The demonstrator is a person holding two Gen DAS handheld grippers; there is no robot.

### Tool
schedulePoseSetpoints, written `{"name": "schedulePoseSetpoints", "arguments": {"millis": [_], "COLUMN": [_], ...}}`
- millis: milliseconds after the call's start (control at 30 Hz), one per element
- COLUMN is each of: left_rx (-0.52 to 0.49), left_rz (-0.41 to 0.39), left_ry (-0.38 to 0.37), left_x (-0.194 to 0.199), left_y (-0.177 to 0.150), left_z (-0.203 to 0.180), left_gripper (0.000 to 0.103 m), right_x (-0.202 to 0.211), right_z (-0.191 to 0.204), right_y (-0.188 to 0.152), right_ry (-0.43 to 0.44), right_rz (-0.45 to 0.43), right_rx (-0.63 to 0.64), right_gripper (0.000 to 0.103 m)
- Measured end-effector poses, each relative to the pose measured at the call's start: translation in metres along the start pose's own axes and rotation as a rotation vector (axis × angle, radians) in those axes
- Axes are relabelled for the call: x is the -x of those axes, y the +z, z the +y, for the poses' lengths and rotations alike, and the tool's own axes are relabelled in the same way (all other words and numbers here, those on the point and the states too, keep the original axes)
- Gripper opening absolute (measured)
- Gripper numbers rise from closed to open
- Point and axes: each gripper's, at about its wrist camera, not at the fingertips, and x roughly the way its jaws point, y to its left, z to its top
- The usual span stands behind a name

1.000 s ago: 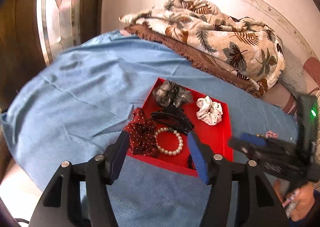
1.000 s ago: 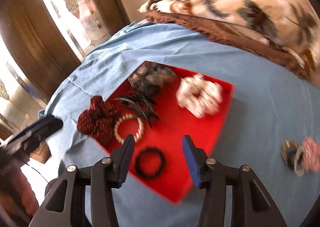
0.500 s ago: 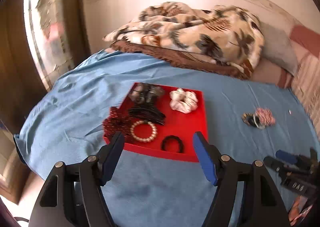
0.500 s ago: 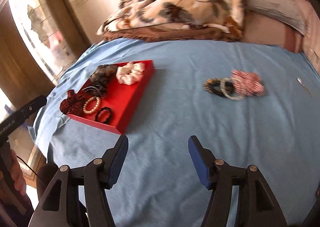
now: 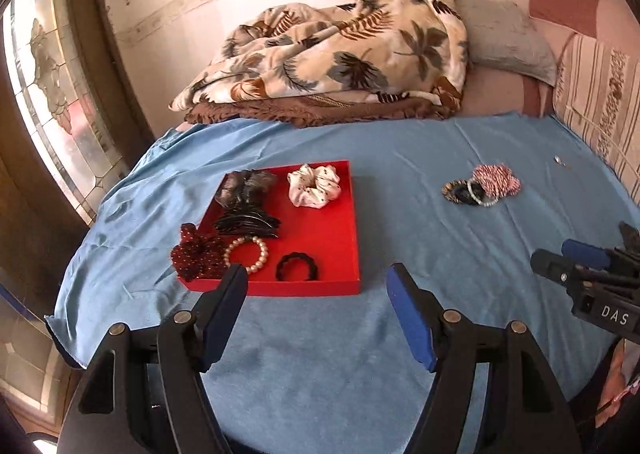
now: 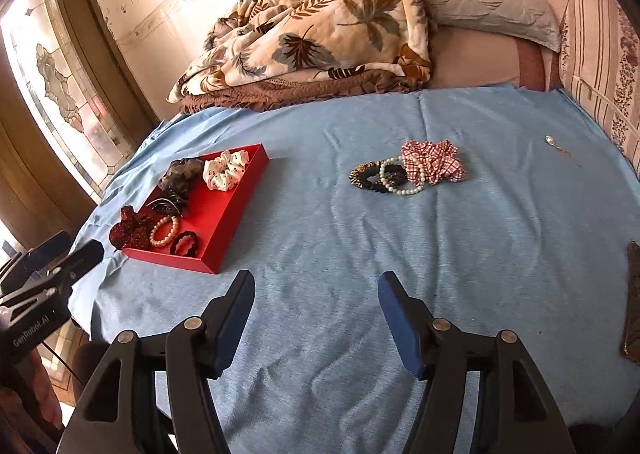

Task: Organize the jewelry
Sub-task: 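Move both grippers toward the bracelets beside the red gingham scrunchie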

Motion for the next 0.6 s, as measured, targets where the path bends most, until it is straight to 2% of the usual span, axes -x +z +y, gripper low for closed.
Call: {"name": "schedulePoseSetpoints", "arguments": {"millis": [600], "left_rx": [-0.003], "left_rz": [0.068], "left_ry": [-0.025], "left_x": [-0.02], "left_y": [-0.004], "left_z": [-0.009], "left_gripper": [0.071], "right_x": [-0.009], "right_z": [-0.013], "right_y": [-0.007], "right_ry": [-0.014], "right_rz": [0.022], "right_rx": [-0.022], "right_gripper": [0.07]}}
